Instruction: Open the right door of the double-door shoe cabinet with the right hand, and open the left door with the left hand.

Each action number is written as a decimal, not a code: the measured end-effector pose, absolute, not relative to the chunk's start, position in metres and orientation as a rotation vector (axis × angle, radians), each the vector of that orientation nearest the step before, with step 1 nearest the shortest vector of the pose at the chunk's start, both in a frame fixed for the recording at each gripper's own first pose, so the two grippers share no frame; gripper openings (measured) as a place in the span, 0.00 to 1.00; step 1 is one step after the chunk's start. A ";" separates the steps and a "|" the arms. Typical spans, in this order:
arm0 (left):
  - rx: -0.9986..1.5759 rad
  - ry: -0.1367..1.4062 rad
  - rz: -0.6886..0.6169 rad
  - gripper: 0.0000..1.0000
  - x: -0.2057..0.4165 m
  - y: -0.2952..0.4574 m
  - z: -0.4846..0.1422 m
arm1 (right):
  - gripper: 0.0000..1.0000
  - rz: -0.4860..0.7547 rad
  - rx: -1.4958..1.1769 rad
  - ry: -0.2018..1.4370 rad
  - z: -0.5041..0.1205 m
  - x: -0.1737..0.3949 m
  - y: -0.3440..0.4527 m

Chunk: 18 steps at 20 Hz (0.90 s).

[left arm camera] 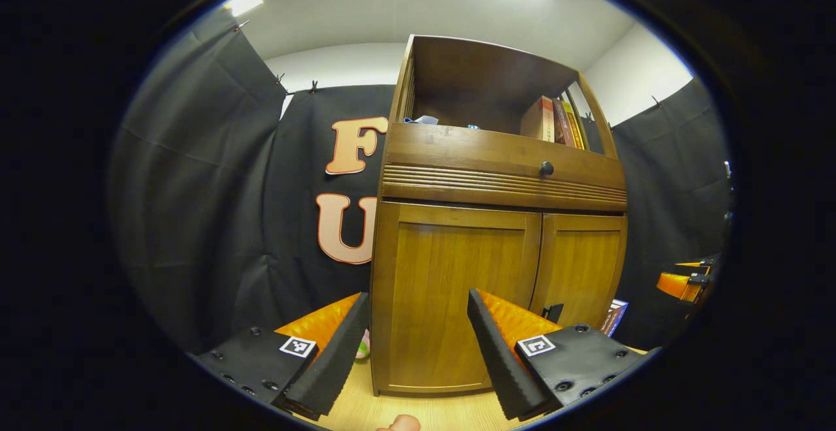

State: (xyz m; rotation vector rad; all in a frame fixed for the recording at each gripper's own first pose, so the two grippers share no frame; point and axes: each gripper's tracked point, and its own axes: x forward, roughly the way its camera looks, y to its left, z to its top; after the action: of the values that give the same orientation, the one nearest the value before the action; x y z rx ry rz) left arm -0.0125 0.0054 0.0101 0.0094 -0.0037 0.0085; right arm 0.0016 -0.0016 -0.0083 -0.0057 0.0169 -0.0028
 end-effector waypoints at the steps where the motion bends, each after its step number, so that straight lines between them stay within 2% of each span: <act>1: 0.014 -0.004 0.010 0.95 -0.014 0.006 0.010 | 0.93 -0.001 -0.005 0.018 -0.009 0.002 -0.001; 2: 0.017 -0.005 0.010 0.96 -0.016 0.006 0.011 | 1.00 0.000 -0.004 0.019 -0.011 0.002 0.000; 4: 0.022 -0.008 0.008 0.96 -0.019 0.005 0.013 | 1.00 0.002 -0.005 0.022 -0.015 0.003 0.005; 5: 0.024 -0.010 0.007 0.96 -0.020 0.005 0.014 | 0.93 0.005 -0.005 0.025 -0.017 0.005 0.009; 6: 0.025 -0.012 0.006 0.95 -0.022 0.005 0.015 | 0.93 0.014 -0.002 0.028 -0.021 0.007 0.015; 7: 0.025 -0.014 0.004 0.95 -0.024 0.006 0.015 | 1.00 0.028 0.000 0.031 -0.024 0.009 0.022; 9: 0.023 -0.019 0.003 0.95 -0.025 0.008 0.017 | 1.00 0.039 -0.002 0.035 -0.032 0.016 0.033; 10: 0.024 -0.020 0.005 0.95 -0.025 0.010 0.017 | 0.93 0.042 -0.006 0.038 -0.036 0.020 0.038; 13: 0.034 -0.017 0.015 0.95 -0.024 0.015 0.015 | 0.93 0.054 -0.012 0.055 -0.051 0.034 0.057; 14: 0.034 -0.015 0.016 0.94 -0.023 0.016 0.014 | 1.00 0.061 -0.010 0.062 -0.057 0.040 0.064; 16: 0.034 -0.004 0.020 0.94 -0.022 0.019 0.011 | 1.00 0.078 -0.006 0.076 -0.068 0.052 0.079; 17: 0.035 -0.002 0.022 0.94 -0.021 0.021 0.009 | 0.93 0.083 -0.005 0.079 -0.074 0.059 0.088; 18: 0.038 0.003 0.024 0.95 -0.019 0.024 0.007 | 0.94 0.088 -0.005 0.081 -0.078 0.065 0.095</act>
State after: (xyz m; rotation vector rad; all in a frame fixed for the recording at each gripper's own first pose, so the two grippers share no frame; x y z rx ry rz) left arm -0.0188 0.0240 0.0066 0.0377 0.0028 0.0242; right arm 0.0652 0.0951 -0.0783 -0.0049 0.0810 0.0878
